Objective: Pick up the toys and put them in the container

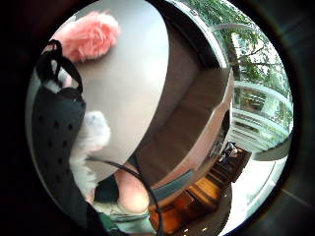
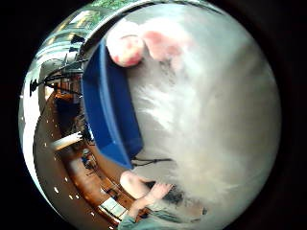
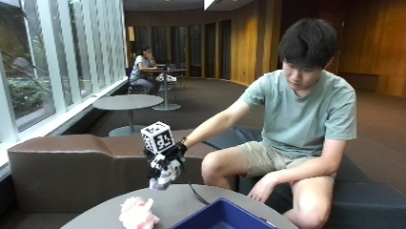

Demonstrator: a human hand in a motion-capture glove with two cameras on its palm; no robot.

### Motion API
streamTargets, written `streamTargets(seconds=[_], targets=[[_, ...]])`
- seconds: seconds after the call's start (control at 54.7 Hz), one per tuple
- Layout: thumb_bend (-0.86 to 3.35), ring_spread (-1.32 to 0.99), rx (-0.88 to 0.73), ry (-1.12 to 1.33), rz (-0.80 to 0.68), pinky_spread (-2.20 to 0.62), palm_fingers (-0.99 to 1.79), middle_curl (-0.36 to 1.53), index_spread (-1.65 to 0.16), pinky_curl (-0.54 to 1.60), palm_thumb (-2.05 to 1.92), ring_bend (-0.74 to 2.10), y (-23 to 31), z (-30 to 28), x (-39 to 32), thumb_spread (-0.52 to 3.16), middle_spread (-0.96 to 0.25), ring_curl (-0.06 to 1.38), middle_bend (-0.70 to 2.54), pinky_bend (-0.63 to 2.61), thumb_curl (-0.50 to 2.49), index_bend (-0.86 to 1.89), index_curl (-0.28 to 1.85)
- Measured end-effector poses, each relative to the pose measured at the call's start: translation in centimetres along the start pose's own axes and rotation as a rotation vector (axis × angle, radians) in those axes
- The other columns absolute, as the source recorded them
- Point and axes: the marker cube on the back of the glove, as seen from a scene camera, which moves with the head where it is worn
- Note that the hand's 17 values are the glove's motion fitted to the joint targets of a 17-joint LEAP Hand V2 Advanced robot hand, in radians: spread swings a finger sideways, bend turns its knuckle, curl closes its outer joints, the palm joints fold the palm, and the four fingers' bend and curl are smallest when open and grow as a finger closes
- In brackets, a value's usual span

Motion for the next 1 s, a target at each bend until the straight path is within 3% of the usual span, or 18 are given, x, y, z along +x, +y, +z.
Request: streamTargets(seconds=[0.292,0.438,0.639,1.005], targets=[[0.23,-0.50,0.171,0.051,-0.077,-0.42,0.84,0.74,-0.38,0.42,0.79,1.01,1.5,-17.2,-4.6,0.37,-0.34,0.59,0.82,0.87,0.91,0.61,0.80],[0.23,-0.50,0.252,0.051,-0.129,-0.43,0.81,0.79,-0.39,0.44,0.78,1.03,1.9,-22.9,-9.3,0.31,-0.33,0.62,0.84,0.90,0.96,0.62,0.88],[0.22,-0.50,0.282,0.043,-0.194,-0.42,0.79,0.85,-0.40,0.45,0.77,1.06,2.3,-25.7,-15.3,0.24,-0.32,0.66,0.87,0.93,1.02,0.63,0.99],[0.22,-0.50,0.303,0.043,-0.351,-0.42,0.75,0.93,-0.42,0.46,0.77,1.09,3.7,-24.5,-28.1,0.16,-0.32,0.72,0.88,0.96,1.11,0.62,1.14]])
